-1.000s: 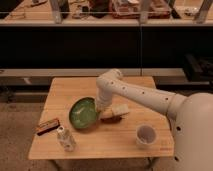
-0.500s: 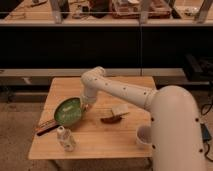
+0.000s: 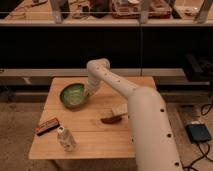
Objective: Drag the ceramic bowl in a circle
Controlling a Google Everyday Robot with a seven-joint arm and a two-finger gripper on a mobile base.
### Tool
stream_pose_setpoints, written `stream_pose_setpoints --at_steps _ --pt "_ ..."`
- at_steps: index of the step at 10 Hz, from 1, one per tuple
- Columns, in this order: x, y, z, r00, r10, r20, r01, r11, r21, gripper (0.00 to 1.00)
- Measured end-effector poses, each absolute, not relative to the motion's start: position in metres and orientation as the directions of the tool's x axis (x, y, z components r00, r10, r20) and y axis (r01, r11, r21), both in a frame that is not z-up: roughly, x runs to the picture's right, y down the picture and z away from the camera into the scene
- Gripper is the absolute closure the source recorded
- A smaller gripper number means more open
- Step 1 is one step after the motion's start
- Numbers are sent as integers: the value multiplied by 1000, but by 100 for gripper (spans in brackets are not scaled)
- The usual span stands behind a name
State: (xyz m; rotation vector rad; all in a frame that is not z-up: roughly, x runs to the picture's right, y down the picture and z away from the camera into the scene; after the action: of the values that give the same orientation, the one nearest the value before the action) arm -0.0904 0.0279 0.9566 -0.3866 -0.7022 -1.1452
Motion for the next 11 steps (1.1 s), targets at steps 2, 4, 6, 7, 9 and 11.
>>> stream_pose_setpoints --at_steps 2,4,6,7,9,11 --pt "-54 28 968 286 -674 681 917 400 11 100" --pt "-1 38 966 362 -645 673 897 438 -61 100" --pt "55 58 950 412 -641 648 886 449 -118 100" --pt "69 65 942 414 -650 637 889 440 -128 100" --pt "73 80 904 367 -696 617 913 398 -93 100" --pt "54 100 873 286 -724 627 941 336 -42 100"
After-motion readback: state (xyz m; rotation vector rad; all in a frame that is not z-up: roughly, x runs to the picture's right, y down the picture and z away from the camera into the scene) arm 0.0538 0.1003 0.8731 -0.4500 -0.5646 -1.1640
